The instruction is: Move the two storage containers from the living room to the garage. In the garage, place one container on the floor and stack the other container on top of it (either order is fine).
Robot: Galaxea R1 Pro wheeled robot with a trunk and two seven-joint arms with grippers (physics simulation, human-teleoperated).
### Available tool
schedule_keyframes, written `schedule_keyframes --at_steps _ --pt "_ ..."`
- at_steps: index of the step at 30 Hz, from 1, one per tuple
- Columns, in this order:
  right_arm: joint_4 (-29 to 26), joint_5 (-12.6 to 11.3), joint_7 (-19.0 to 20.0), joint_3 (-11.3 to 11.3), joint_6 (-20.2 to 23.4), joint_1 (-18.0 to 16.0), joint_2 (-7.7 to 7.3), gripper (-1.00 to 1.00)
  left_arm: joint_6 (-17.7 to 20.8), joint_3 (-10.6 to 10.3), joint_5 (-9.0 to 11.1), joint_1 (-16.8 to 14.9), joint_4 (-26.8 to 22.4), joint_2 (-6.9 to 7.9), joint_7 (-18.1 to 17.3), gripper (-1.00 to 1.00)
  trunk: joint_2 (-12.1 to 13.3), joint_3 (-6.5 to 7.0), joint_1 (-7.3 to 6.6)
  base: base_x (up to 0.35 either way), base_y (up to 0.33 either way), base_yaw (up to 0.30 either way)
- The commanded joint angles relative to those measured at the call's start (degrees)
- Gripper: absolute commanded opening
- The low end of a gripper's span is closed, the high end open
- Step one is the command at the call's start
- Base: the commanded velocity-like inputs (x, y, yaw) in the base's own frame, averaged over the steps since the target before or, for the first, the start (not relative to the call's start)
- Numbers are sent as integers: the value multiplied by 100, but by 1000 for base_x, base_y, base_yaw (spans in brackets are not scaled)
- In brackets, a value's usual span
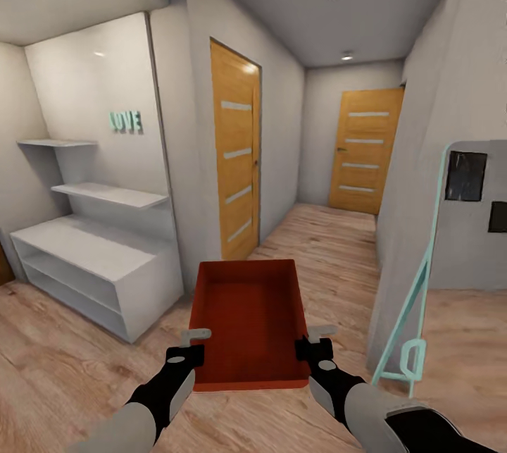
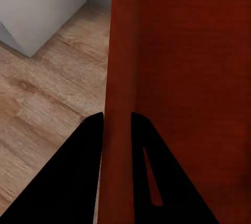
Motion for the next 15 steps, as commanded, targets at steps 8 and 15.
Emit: schedule_keyframes --at_steps 8,15 --pt "16 72 25 -181 16 -2 3 -100 -1 131 -141 -5 -37 1 155 -100 -6 -8 4 312 188 -234" --pt "16 72 25 -181 16 -2 5 -100 -1 131 -142 -5 -37 1 155 -100 -6 -8 4 312 186 -234"
